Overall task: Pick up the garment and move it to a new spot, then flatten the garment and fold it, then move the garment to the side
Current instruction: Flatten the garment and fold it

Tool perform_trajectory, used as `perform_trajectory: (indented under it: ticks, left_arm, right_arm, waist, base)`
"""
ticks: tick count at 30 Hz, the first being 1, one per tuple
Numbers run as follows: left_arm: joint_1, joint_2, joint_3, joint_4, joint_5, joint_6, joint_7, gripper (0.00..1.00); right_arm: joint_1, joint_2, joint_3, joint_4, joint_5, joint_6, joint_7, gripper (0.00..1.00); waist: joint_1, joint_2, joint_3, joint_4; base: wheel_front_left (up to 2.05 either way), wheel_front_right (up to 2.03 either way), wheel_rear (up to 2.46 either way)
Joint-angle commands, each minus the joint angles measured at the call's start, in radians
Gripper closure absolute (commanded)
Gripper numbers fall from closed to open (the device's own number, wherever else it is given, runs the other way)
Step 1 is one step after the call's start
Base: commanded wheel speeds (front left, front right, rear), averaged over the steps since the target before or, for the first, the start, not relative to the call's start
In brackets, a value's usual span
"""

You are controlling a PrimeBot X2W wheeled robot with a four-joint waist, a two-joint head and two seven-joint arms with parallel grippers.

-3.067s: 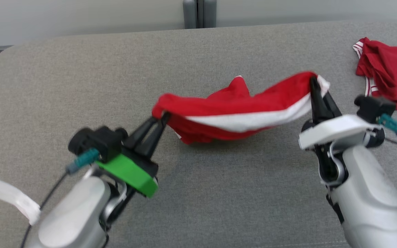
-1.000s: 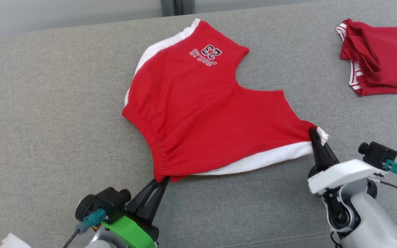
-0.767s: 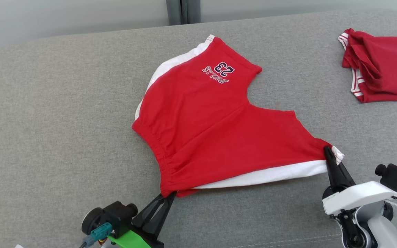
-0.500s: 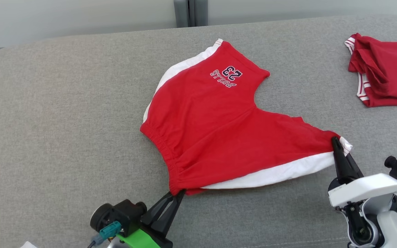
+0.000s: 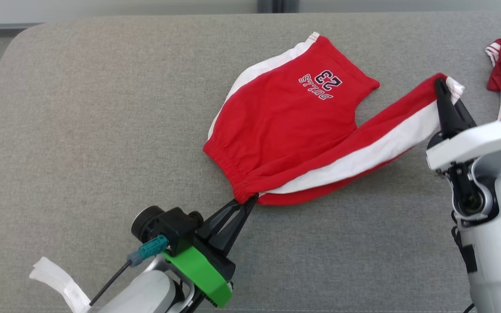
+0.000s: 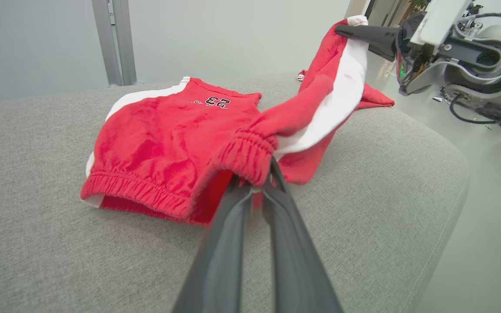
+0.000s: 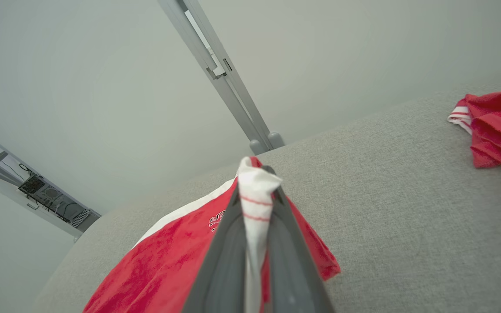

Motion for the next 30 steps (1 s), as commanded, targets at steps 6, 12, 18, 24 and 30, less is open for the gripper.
perform_trajectory:
  ticks: [6, 12, 18, 24, 30]
  left_arm:
    - [-0.094, -0.034, 0.005, 0.040, -0.065, -0.024, 0.007, 1.00]
    - [-0.202, -0.061, 0.023, 0.125, -0.133, -0.032, 0.005, 1.00]
    - [-0.316, -0.085, -0.014, 0.210, -0.152, -0.034, -0.010, 1.00]
    - [-0.399, -0.104, -0.045, 0.288, -0.191, -0.034, -0.023, 1.00]
    - [-0.440, -0.121, -0.055, 0.328, -0.200, -0.035, -0.024, 0.85]
  right_arm:
    - [-0.208, -0.001, -0.007, 0.160, -0.062, 0.000, 0.019, 1.00]
    - [-0.415, 0.013, -0.040, 0.393, -0.131, 0.000, 0.000, 1.00]
    - [-0.582, 0.022, -0.045, 0.589, -0.214, 0.000, -0.045, 1.00]
    - [-0.699, 0.012, -0.028, 0.721, -0.274, 0.000, -0.100, 1.00]
    - [-0.773, 0.003, -0.039, 0.830, -0.309, 0.000, -0.166, 0.50]
  waist:
    - [0.0001, 0.0000, 0.079, 0.077]
    - [0.0001, 0.0000, 0.133, 0.117]
    - [0.0001, 0.0000, 0.191, 0.151]
    - [0.0001, 0.0000, 0.235, 0.175]
    - [0.0001, 0.0000, 0.253, 0.186]
  base:
    - [0.00, 0.00, 0.00]
    - [0.00, 0.00, 0.00]
    - [0.00, 0.00, 0.00]
    - [0.00, 0.00, 0.00]
    - [0.00, 0.00, 0.00]
